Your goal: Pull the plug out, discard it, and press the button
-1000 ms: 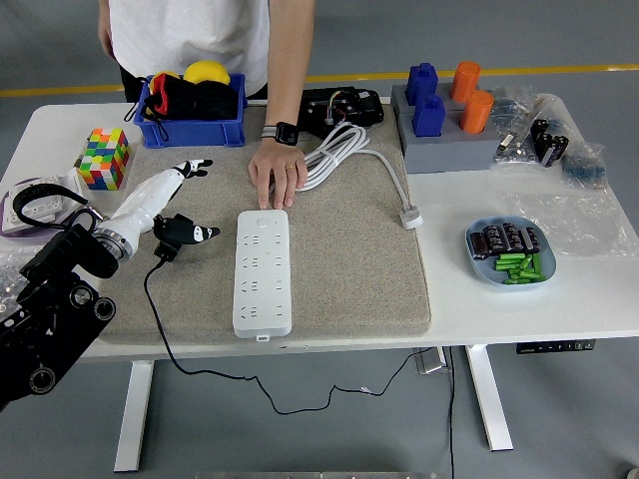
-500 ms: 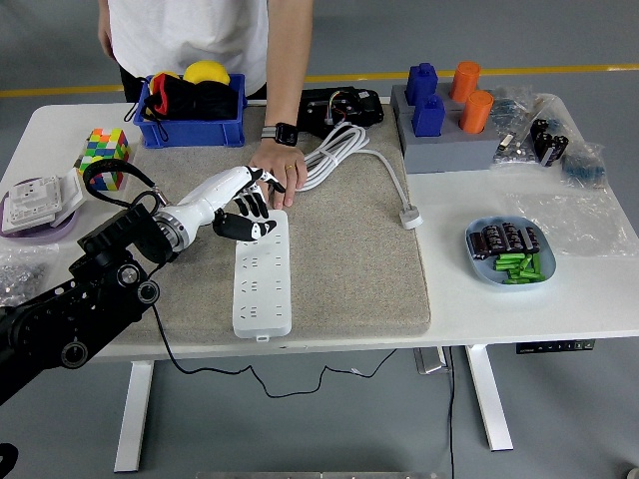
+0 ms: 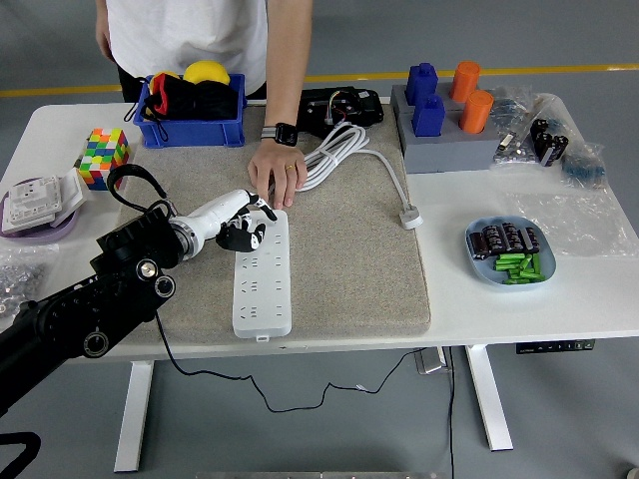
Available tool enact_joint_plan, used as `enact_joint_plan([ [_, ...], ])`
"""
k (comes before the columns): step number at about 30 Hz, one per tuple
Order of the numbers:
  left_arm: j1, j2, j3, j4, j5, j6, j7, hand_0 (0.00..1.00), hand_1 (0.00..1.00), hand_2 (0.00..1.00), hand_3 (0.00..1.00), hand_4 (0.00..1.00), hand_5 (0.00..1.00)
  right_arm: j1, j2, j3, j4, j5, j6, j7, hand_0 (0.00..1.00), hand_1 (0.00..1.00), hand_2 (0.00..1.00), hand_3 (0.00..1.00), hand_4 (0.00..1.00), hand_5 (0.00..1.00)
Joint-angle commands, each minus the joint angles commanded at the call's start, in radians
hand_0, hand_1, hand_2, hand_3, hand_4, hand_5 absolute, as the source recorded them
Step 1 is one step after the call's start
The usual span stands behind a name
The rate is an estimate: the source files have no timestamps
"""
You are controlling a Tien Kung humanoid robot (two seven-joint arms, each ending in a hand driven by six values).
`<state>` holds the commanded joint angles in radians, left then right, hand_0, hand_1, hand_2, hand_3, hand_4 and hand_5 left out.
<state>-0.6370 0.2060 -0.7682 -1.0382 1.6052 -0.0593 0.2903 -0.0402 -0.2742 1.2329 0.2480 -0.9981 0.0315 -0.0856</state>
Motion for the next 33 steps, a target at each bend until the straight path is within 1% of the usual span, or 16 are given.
enact_joint_plan([
  [5, -0.003, -0.007, 0.001, 0.015, 0.007, -0.005, 0.017, 0.02, 0.042, 0.15, 0.691, 0.263, 0.002, -0.001, 0.001, 0.002, -0.001, 0.0, 0.0, 0.0, 0.728, 0.678, 0.66, 0.642, 0.738, 0.589],
  [8, -0.001, -0.01, -0.005, 0.03, 0.017, -0.003, 0.013, 0.02, 0.042, 0.15, 0.691, 0.263, 0.002, -0.002, 0.001, 0.003, -0.001, -0.001, 0.0, 0.0, 0.728, 0.678, 0.66, 0.642, 0.738, 0.589],
  [14, -0.004, -0.01, -0.021, 0.032, 0.025, -0.001, 0.015, 0.021, 0.042, 0.148, 0.693, 0.248, 0.002, -0.004, 0.002, 0.003, -0.002, -0.001, 0.0, 0.0, 0.728, 0.678, 0.659, 0.642, 0.738, 0.589],
  [16, -0.006, -0.009, -0.019, 0.036, 0.026, -0.003, 0.019, 0.021, 0.042, 0.148, 0.693, 0.248, 0.002, -0.003, 0.002, 0.003, -0.001, -0.001, 0.0, 0.0, 0.728, 0.678, 0.659, 0.642, 0.738, 0.589],
  [17, -0.007, -0.009, -0.016, 0.038, 0.025, -0.005, 0.021, 0.021, 0.041, 0.147, 0.689, 0.23, 0.002, -0.003, 0.002, 0.003, 0.0, -0.001, 0.0, 0.0, 0.728, 0.678, 0.659, 0.642, 0.737, 0.587],
  [23, -0.008, -0.006, 0.005, 0.052, 0.016, -0.011, 0.025, 0.021, 0.039, 0.147, 0.688, 0.235, 0.002, -0.002, 0.003, 0.006, 0.001, -0.002, 0.0, 0.0, 0.728, 0.679, 0.659, 0.642, 0.737, 0.587],
  [33, -0.007, 0.002, 0.009, 0.035, 0.006, -0.015, 0.025, 0.021, 0.038, 0.146, 0.686, 0.235, 0.002, -0.003, 0.004, 0.01, 0.0, -0.002, -0.001, 0.001, 0.728, 0.679, 0.659, 0.641, 0.737, 0.586],
])
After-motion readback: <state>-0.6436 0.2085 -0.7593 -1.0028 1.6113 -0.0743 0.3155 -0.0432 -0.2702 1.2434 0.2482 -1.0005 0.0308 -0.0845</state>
